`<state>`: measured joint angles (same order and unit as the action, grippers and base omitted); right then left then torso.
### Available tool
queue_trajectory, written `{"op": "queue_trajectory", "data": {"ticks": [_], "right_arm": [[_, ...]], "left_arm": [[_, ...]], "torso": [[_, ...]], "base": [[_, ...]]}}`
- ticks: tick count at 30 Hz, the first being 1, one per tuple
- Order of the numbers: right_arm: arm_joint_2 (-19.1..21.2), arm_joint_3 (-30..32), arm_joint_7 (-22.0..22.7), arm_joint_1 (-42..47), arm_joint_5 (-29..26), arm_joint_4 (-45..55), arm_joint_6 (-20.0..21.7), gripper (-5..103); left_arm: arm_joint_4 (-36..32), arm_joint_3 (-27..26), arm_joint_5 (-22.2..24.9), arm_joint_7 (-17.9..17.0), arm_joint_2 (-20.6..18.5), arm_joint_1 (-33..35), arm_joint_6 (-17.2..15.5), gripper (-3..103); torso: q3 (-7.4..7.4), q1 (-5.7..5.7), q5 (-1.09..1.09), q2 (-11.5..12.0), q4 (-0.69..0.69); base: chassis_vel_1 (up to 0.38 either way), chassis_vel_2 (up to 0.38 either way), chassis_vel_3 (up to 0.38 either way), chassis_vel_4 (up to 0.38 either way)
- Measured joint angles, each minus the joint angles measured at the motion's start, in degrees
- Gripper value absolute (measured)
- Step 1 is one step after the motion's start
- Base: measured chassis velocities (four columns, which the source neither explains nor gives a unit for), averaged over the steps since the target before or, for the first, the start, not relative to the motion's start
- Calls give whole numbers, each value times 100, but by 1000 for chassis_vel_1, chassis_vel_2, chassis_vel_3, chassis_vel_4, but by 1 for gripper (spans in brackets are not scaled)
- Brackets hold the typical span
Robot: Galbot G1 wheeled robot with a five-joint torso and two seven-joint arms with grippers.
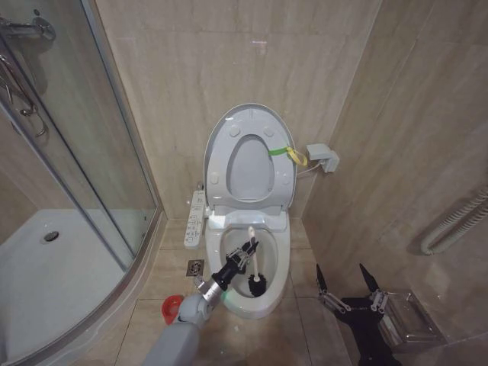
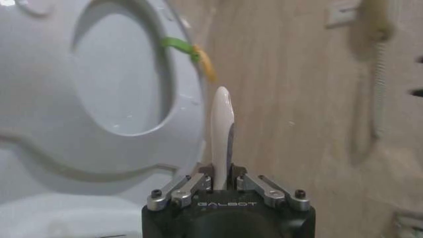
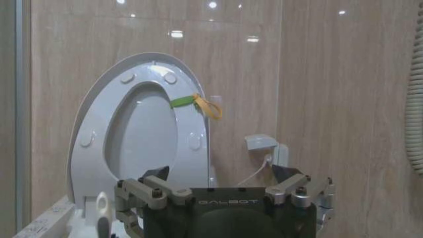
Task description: Open the toilet lid, clean the toilet bowl with a toilet brush, close the toilet lid, and flush.
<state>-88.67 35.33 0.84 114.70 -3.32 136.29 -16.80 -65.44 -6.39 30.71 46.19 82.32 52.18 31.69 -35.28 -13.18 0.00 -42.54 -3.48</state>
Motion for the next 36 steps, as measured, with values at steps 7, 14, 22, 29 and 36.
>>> {"op": "queue_trajectory", "data": {"ticks": [7,14,22,29,36], "right_arm": [[0,0,0,0,0,0,0,100],[0,0,0,0,0,0,0,100],[0,1,0,0,0,0,0,100],[0,0,0,0,0,0,0,100],[0,0,1,0,0,0,0,100]], "left_arm": [[-494,12,-265,34,-179,562,63,16],[-1200,-223,-284,-35,-320,1300,54,16],[-1925,-797,-278,-155,-336,1794,9,16],[-1468,-1017,-333,-8,-340,1200,141,16],[-950,-868,-290,75,-362,537,204,16]], "torso": [[1,1,-1,-1,1],[1,1,1,-1,1],[0,1,0,-1,1],[-1,0,-1,-1,1],[-1,0,0,-1,0]], "base": [[0,0,0,0],[0,0,0,0],[0,0,0,0],[0,0,0,0],[0,0,0,0]]}}
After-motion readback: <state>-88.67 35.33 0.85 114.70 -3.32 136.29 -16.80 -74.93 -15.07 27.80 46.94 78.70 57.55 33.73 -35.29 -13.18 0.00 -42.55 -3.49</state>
